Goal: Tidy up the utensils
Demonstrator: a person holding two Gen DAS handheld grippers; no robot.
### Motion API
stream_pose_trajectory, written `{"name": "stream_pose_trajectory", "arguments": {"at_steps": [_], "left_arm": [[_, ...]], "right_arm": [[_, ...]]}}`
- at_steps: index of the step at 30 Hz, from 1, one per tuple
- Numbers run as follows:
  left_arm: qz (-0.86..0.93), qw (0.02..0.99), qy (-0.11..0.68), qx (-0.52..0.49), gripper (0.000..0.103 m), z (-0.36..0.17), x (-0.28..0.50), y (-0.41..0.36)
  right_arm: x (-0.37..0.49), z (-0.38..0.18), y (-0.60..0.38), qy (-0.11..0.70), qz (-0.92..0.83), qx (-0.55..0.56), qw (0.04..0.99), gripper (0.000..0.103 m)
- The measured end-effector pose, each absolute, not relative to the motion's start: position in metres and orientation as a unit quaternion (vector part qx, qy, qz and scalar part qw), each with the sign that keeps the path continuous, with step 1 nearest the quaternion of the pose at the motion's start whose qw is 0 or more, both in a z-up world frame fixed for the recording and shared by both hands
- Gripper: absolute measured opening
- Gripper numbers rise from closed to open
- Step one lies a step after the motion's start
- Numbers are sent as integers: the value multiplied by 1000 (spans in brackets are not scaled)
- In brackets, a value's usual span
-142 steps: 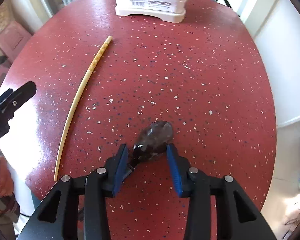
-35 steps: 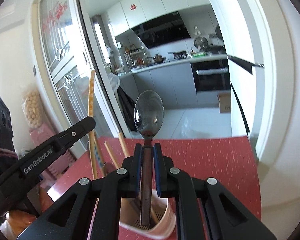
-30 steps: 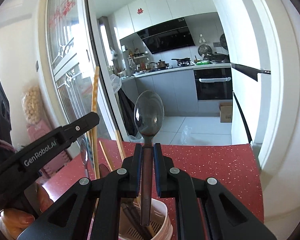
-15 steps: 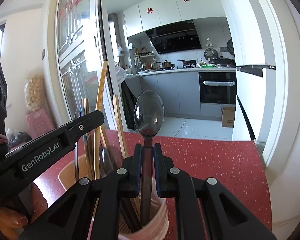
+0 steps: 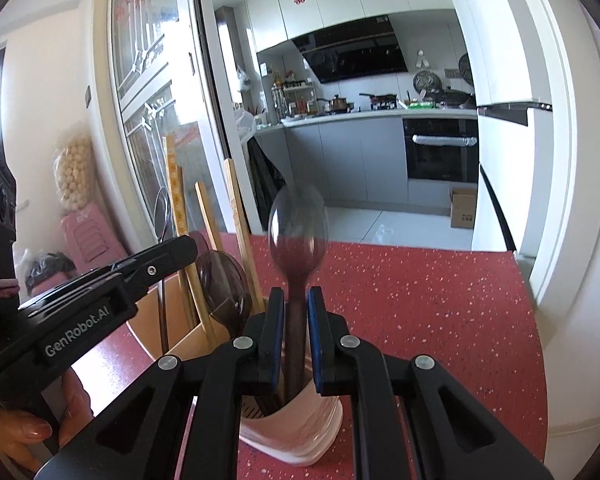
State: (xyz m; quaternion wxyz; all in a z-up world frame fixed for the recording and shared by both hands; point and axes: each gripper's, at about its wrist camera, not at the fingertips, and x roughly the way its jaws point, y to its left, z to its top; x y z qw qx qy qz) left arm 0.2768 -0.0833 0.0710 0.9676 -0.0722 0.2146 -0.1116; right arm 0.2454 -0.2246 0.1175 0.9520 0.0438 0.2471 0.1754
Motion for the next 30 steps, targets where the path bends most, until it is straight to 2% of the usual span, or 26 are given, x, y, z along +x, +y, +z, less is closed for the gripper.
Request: {"name": "stream_pose_trajectory", "arguments": {"at_steps": [4, 16, 18, 20, 22, 30], "left_arm": [[-112, 967, 218, -66, 38, 73, 273, -84], [-109, 962, 245, -56, 39, 75, 278, -87], [-97, 963, 247, -47, 50, 76, 278, -87], [-86, 966, 240, -47, 95, 77, 274, -85], [-73, 972, 218, -46, 96, 81, 267, -82], [-66, 970, 231, -35, 99, 83, 255, -74]], "right_arm": [[242, 120, -230, 250, 170, 53, 952, 39], [218, 134, -252, 252, 151, 84, 952, 47], [214, 135, -256, 255, 148, 92, 951, 48], [211, 135, -260, 258, 146, 98, 950, 49], [208, 135, -262, 260, 145, 101, 949, 50], [200, 137, -262, 273, 137, 109, 946, 54]]}}
